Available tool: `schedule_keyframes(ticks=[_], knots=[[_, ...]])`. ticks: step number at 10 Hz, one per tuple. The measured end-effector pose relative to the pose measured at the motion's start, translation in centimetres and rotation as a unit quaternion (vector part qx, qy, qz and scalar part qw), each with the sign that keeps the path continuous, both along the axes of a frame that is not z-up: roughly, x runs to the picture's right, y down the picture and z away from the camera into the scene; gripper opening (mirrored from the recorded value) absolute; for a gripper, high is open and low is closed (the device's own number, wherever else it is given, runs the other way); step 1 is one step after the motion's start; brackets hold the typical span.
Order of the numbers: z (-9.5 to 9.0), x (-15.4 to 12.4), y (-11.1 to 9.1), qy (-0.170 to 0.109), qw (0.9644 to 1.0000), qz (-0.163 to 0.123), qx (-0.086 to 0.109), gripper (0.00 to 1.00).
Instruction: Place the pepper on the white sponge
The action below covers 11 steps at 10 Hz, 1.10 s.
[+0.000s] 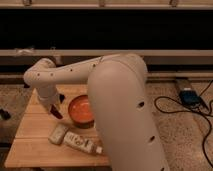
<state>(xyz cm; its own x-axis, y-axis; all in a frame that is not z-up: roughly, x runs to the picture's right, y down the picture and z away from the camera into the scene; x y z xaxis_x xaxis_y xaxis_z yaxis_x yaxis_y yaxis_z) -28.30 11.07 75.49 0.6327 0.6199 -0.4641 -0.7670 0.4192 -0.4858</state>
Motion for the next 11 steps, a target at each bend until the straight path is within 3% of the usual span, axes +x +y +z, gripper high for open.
schedule_keyframes(ticks=[5, 11], knots=[[0.0, -0.8, 1.7, -0.011, 0.9991, -0.039, -0.010, 0.00], [-1.2, 1.7, 6.1, -0.016, 0.9971, -0.070, -0.026, 0.00]])
